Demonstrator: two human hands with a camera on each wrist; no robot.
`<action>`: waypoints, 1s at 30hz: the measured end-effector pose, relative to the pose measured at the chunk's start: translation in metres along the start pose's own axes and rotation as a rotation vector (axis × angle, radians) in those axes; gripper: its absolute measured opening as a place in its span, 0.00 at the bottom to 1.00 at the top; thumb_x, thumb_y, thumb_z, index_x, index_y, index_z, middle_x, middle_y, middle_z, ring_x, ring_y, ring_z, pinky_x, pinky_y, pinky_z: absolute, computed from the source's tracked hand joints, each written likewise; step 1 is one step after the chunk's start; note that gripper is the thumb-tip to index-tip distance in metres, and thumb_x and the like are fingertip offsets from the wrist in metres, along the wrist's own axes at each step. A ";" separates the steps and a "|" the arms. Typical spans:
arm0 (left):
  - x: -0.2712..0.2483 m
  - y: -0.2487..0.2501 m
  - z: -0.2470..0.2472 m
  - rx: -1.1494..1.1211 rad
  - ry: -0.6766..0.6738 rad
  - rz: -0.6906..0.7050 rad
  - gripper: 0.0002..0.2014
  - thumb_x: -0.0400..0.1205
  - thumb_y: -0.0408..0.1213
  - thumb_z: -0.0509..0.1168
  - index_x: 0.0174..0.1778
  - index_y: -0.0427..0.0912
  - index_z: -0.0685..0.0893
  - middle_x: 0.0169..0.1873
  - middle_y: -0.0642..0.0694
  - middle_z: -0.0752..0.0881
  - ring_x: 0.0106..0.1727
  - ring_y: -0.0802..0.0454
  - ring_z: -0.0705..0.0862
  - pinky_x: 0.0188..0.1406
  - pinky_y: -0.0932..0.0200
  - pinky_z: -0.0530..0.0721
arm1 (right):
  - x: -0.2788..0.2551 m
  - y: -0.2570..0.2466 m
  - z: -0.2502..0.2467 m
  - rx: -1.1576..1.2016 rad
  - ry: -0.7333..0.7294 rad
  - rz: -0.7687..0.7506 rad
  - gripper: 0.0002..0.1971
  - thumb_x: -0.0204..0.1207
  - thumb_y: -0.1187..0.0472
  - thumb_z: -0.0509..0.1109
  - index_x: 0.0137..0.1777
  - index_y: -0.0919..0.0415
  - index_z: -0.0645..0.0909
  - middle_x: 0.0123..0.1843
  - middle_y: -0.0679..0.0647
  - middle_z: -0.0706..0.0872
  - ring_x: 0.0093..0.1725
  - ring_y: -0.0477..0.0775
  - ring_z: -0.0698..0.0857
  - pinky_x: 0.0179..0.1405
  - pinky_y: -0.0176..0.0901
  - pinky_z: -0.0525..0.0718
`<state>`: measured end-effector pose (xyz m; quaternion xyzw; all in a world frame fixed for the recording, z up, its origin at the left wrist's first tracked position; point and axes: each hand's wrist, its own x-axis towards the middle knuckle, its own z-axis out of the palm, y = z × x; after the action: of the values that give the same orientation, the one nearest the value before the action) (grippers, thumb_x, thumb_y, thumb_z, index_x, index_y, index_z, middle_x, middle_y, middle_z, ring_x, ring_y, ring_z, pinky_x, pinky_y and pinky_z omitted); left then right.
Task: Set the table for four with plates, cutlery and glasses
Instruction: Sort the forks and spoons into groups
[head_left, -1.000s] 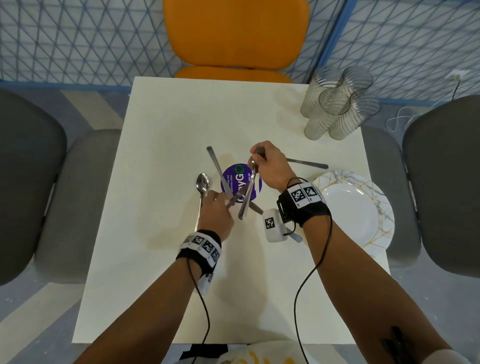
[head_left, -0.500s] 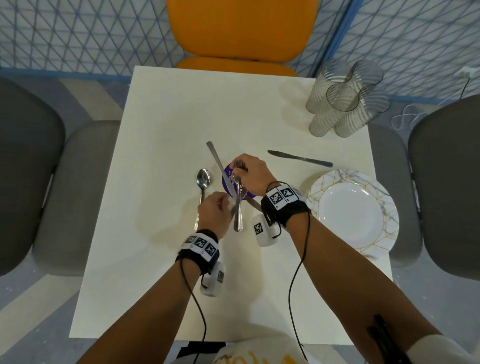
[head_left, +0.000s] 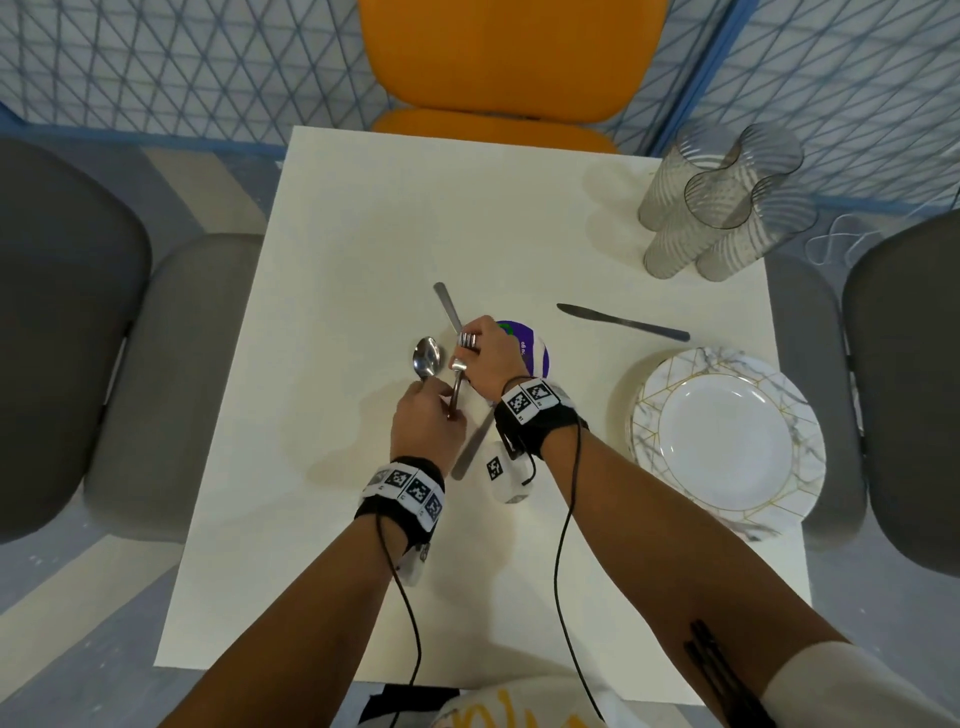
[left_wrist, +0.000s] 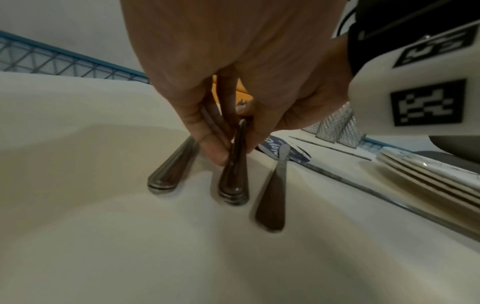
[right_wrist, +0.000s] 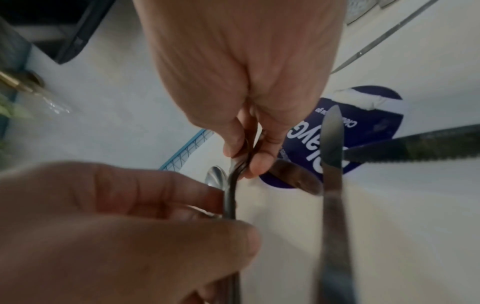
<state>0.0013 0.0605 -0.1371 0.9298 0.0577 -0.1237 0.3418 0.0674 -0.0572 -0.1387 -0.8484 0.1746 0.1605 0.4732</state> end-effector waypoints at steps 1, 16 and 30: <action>0.000 0.001 0.001 0.007 -0.003 -0.014 0.10 0.78 0.28 0.70 0.54 0.39 0.87 0.45 0.47 0.81 0.47 0.42 0.84 0.44 0.50 0.85 | 0.002 0.002 0.002 -0.019 0.003 0.002 0.12 0.77 0.63 0.72 0.56 0.46 0.78 0.45 0.48 0.88 0.47 0.53 0.88 0.59 0.64 0.86; 0.001 0.002 0.009 0.072 -0.014 -0.114 0.06 0.81 0.32 0.66 0.49 0.38 0.88 0.45 0.40 0.86 0.47 0.39 0.86 0.44 0.48 0.84 | 0.003 0.013 -0.015 -0.326 0.060 -0.196 0.13 0.81 0.66 0.69 0.65 0.64 0.83 0.60 0.61 0.81 0.58 0.58 0.81 0.65 0.47 0.81; -0.001 0.006 0.009 0.050 -0.010 -0.119 0.04 0.80 0.35 0.69 0.46 0.39 0.88 0.42 0.45 0.82 0.45 0.41 0.85 0.42 0.53 0.79 | -0.001 0.020 -0.034 -0.438 0.111 0.078 0.15 0.78 0.57 0.75 0.56 0.70 0.83 0.54 0.63 0.88 0.56 0.61 0.87 0.51 0.46 0.85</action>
<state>0.0003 0.0501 -0.1394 0.9324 0.1079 -0.1495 0.3110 0.0616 -0.0963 -0.1361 -0.9310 0.1940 0.1658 0.2609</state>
